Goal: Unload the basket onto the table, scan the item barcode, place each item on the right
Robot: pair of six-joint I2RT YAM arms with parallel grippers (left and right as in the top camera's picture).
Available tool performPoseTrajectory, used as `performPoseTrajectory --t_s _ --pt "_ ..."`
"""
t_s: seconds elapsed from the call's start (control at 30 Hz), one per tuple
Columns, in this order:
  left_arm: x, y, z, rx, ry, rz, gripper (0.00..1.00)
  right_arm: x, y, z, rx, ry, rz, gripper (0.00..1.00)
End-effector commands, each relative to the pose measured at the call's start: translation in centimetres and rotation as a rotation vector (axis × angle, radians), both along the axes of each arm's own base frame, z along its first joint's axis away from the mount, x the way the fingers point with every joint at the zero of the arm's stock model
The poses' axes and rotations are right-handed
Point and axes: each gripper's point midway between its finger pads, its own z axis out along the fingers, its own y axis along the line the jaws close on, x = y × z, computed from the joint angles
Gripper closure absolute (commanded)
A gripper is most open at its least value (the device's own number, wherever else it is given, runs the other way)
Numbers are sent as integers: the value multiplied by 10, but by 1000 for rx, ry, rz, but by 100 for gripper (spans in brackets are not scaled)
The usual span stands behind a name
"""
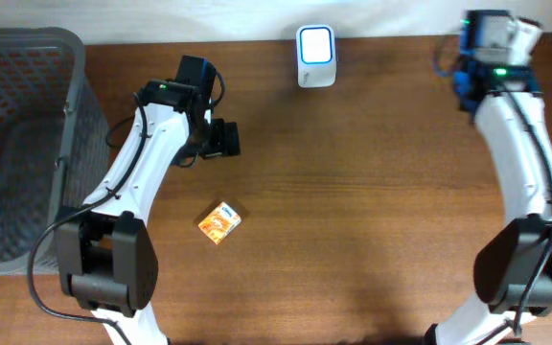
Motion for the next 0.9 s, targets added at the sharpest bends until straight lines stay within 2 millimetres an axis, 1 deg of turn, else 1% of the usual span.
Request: performPoseTrajectory --t_s 0.0,0.1,0.17,0.2,0.23,0.3,0.37,0.4,0.43,0.47,0.5,0.53,0.6,0.63,0.67,0.7,0.73,0.77,0.8,0.83,0.87 --pt "-1 1 3 0 -6 12 1 -56 -72 -31 78 52 -288 96" --pt "-1 1 3 0 -6 12 1 -96 -113 -57 159 132 -397 96" --pt "-1 1 3 0 -6 12 1 -113 -133 -68 217 134 -450 96" --pt "-1 1 3 0 -5 12 1 -118 -141 -69 228 125 -467 96" --pt "-1 1 3 0 -5 12 1 -120 -145 -69 237 115 -476 89" --pt "-1 -1 3 -12 -2 10 1 -124 -149 -71 255 111 -485 59" --pt "-3 -6 3 -43 5 3 1 -124 -148 -71 254 117 -478 42" --pt "-4 -9 3 -58 10 0 1 -123 -145 -73 267 120 -471 29" --pt "-8 -8 3 -55 29 -6 1 -121 -140 -76 300 120 -456 23" --pt "-12 -7 3 -47 42 -33 1 -119 -137 -78 325 117 -442 20" --pt "-14 -7 5 -41 39 -64 1 -117 -131 -78 356 111 -422 17" --pt "-14 -5 14 -40 18 -75 1 -114 -125 -74 389 91 -402 16" --pt "-19 4 46 -52 -50 -57 1 -107 -107 -57 472 22 -338 16" --pt "-23 9 59 -56 -74 -46 1 -104 -95 -48 529 -12 -297 14" --pt "-32 15 75 -59 -94 -35 1 -95 -70 -36 645 -67 -215 11" --pt "-42 18 82 -57 -85 -32 1 -89 -45 -24 759 -112 -134 10" --pt "-53 20 84 -54 -58 -27 1 -81 -19 -11 879 -157 -46 9" --pt "-66 22 82 -47 -9 -24 1 -77 -4 -5 944 -175 1 8" --pt "-79 24 77 -37 47 -23 1 -73 18 0 1040 -185 63 7" --pt "-86 26 69 -31 83 -22 1 -71 30 3 1084 -183 96 7" --pt "-95 27 57 -24 129 -22 5 -68 45 4 1120 -170 129 7"
